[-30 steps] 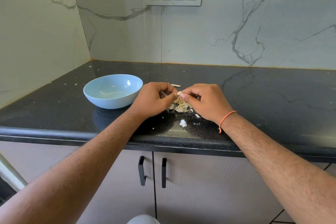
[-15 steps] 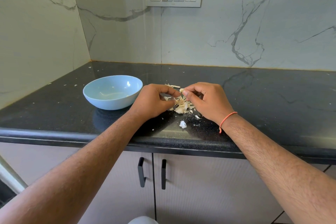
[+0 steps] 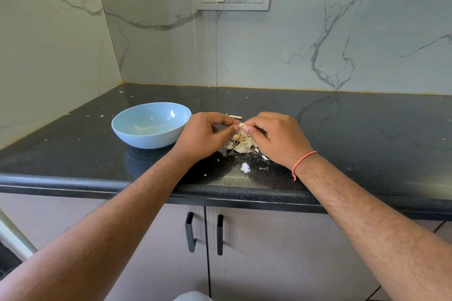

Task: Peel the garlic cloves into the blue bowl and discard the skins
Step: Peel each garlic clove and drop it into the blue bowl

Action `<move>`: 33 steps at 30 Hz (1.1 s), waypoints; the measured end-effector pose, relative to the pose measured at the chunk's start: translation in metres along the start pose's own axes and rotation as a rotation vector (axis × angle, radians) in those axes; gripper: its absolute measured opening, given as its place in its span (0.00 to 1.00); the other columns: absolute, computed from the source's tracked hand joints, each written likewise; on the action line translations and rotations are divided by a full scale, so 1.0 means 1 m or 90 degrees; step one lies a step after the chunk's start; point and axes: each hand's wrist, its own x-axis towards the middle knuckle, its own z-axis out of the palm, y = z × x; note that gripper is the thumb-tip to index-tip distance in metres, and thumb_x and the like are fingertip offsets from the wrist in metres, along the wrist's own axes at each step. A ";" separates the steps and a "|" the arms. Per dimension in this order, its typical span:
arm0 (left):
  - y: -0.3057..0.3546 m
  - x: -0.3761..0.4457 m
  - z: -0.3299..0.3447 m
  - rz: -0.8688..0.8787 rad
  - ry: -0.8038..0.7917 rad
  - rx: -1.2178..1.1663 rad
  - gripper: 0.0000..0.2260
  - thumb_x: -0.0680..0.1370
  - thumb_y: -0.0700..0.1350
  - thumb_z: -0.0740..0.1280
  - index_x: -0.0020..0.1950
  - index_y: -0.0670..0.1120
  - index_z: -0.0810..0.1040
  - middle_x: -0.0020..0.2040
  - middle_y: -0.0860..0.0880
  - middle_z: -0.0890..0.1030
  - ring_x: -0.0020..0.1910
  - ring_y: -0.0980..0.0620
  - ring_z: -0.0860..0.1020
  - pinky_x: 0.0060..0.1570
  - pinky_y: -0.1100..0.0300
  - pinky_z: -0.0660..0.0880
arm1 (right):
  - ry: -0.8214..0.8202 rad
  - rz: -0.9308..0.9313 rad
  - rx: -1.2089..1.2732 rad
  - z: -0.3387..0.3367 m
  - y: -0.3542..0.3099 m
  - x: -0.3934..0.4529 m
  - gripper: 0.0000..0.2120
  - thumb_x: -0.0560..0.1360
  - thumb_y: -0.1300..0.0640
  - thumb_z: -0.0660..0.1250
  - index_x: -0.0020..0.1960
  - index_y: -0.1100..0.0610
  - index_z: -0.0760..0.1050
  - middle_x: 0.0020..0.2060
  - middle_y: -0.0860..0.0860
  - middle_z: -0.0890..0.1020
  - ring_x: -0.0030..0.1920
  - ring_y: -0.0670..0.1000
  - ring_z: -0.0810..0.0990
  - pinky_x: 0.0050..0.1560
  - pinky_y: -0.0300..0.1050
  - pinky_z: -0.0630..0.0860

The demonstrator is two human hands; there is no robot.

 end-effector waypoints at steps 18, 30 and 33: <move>0.002 0.001 -0.002 -0.069 0.009 -0.016 0.05 0.80 0.46 0.74 0.46 0.48 0.87 0.30 0.61 0.82 0.29 0.63 0.80 0.34 0.71 0.74 | 0.049 -0.085 -0.022 0.001 -0.011 0.000 0.06 0.81 0.57 0.70 0.51 0.55 0.86 0.36 0.47 0.81 0.36 0.49 0.77 0.36 0.48 0.76; 0.000 0.000 -0.002 -0.031 -0.008 -0.027 0.05 0.77 0.51 0.78 0.52 0.55 0.89 0.38 0.56 0.87 0.29 0.53 0.82 0.33 0.61 0.79 | 0.030 0.014 0.074 0.000 0.001 0.000 0.04 0.77 0.55 0.76 0.51 0.51 0.87 0.41 0.44 0.84 0.40 0.44 0.81 0.43 0.47 0.82; 0.001 0.001 -0.003 -0.038 -0.020 -0.037 0.05 0.79 0.50 0.76 0.52 0.52 0.88 0.37 0.58 0.86 0.30 0.56 0.83 0.35 0.59 0.82 | 0.030 0.021 0.081 -0.001 0.001 -0.001 0.04 0.76 0.54 0.77 0.50 0.50 0.87 0.41 0.43 0.85 0.40 0.43 0.81 0.43 0.43 0.81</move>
